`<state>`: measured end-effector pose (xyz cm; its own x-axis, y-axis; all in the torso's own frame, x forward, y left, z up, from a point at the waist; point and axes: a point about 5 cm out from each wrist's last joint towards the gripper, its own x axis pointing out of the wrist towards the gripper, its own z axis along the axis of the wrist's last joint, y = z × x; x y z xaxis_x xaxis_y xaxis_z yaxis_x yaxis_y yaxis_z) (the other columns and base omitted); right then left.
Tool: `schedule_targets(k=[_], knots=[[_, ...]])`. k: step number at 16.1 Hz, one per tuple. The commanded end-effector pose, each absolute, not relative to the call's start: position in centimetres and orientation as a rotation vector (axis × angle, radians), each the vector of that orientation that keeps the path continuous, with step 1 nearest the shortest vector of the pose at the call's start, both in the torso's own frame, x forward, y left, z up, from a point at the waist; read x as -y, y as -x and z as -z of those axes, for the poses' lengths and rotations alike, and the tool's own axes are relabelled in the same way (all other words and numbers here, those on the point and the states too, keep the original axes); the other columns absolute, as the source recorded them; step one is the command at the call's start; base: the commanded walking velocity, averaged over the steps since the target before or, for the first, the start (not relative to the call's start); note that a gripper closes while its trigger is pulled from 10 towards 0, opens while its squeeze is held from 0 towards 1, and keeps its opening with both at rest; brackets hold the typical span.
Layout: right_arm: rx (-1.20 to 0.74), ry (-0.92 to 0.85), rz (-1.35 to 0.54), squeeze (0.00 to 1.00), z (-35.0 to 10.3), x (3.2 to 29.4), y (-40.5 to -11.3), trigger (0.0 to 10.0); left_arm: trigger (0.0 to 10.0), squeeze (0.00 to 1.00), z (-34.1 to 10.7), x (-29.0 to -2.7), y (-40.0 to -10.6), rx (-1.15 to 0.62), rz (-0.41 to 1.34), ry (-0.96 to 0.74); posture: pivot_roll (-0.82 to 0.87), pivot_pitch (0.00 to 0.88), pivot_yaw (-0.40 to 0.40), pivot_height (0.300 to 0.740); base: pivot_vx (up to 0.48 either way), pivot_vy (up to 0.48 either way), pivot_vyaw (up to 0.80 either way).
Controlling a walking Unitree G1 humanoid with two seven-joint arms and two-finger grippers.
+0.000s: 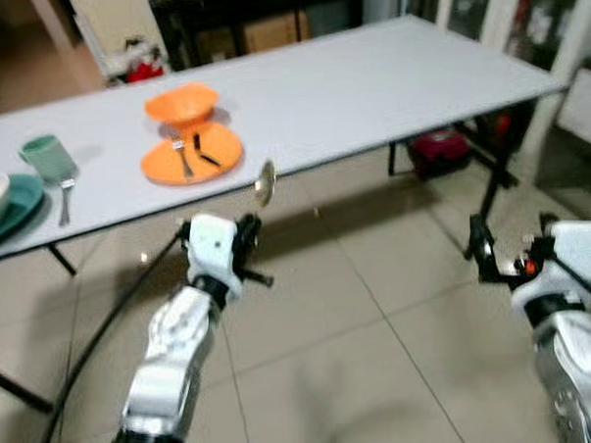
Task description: Setting the table
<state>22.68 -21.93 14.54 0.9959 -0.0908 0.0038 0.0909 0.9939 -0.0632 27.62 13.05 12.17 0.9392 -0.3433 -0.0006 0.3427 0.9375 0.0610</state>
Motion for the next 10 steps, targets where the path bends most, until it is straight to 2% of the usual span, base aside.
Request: schedule_targets(k=[1,5,10], knots=[[0.011,0.050,0.057,0.00,-14.6,21.0,-23.0,10.0,10.0,0.00,-12.2,-14.5,-27.7,0.001,0.310,-0.077,-0.08,0.000,0.103,0.740,0.341,0.000,0.00],[0.008,0.050,0.083,0.00,-14.6,21.4,-22.3,10.0,10.0,0.00,-12.6,-13.8,-28.7,0.015,0.328,-0.070,-0.09,0.000,0.109,0.740,0.343,0.000,0.00],[0.024,0.033,0.094,0.00,-14.9,20.9,-22.3,10.0,10.0,0.00,-12.1,-14.6,-28.9,-0.001,0.324,-0.081,-0.09,0.000,0.124,0.740,0.342,0.000,0.00]])
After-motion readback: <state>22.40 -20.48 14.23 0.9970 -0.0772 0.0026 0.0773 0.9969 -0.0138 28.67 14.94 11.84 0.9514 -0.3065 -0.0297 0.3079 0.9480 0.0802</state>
